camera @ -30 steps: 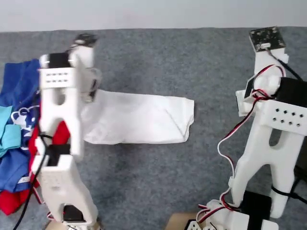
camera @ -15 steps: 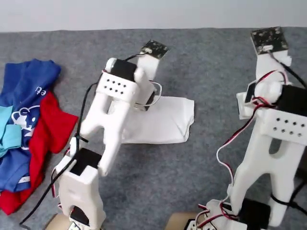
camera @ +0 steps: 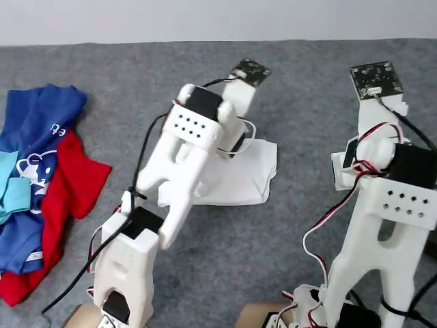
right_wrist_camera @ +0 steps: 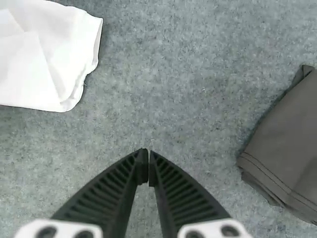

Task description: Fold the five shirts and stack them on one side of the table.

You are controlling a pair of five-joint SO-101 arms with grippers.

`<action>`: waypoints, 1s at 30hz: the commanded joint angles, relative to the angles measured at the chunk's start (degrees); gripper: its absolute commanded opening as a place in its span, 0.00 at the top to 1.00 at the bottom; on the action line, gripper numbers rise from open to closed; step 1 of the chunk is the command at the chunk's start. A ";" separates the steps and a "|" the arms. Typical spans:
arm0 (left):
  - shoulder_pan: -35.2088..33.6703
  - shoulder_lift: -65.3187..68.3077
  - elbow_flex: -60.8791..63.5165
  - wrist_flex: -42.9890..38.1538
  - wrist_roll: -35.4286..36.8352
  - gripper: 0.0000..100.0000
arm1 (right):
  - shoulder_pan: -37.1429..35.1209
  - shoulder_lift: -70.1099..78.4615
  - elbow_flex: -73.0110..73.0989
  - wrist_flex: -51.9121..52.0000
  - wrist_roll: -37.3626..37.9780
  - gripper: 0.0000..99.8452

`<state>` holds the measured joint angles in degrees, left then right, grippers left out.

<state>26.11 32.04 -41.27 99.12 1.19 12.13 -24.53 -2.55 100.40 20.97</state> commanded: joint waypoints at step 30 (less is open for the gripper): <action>5.54 -1.14 -7.87 1.41 1.32 0.81 | 0.57 -1.63 -0.44 2.07 0.62 0.99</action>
<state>32.18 36.53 -47.34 99.12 2.33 12.13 -24.53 -2.55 100.48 20.97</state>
